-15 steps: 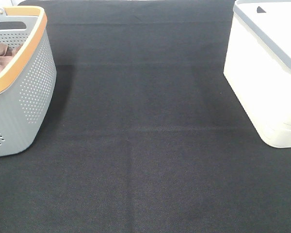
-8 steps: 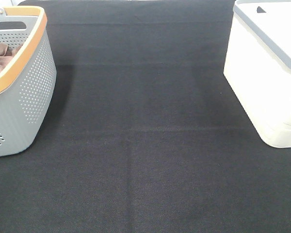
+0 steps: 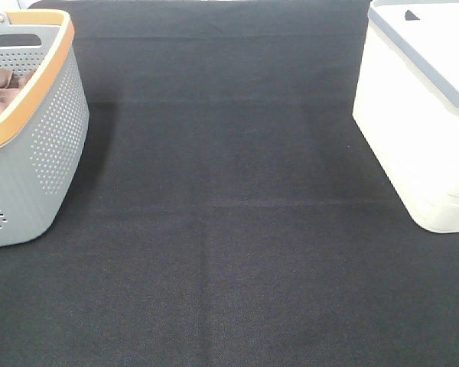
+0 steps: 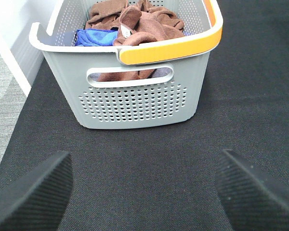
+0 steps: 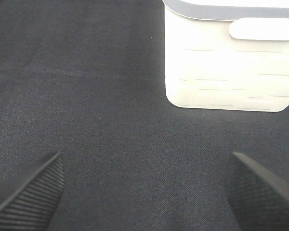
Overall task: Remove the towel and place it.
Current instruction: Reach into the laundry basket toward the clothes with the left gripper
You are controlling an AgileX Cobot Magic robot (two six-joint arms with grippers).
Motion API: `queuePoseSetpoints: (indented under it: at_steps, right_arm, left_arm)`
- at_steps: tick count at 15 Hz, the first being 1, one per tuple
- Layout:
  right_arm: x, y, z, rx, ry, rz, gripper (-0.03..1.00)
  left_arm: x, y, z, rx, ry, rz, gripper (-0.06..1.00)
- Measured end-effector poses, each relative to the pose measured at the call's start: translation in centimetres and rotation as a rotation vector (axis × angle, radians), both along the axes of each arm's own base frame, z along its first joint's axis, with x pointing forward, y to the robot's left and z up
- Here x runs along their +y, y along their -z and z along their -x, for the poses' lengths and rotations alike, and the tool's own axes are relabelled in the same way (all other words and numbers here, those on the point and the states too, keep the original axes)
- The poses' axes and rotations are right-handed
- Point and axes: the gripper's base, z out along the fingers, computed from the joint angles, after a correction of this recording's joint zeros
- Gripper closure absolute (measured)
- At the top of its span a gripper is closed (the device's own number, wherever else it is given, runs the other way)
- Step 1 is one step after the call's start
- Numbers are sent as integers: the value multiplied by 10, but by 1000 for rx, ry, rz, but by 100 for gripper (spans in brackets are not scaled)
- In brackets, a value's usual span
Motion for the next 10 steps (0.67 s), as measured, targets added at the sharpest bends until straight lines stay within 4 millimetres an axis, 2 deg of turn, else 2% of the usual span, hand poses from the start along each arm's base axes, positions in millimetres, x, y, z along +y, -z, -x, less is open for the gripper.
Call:
queuePoseSetpoints:
  at_steps: [6, 8, 10]
  right_arm:
    - [0, 0, 0, 0, 0, 0, 12]
    - [0, 0, 0, 0, 0, 0, 12]
    - [0, 0, 0, 0, 0, 0, 12]
  left_arm:
    - [-4, -2, -2, 4, 25, 38, 17]
    - [-4, -16, -16, -6, 15, 76, 19]
    - [-3, -28, -50, -21, -26, 153, 20]
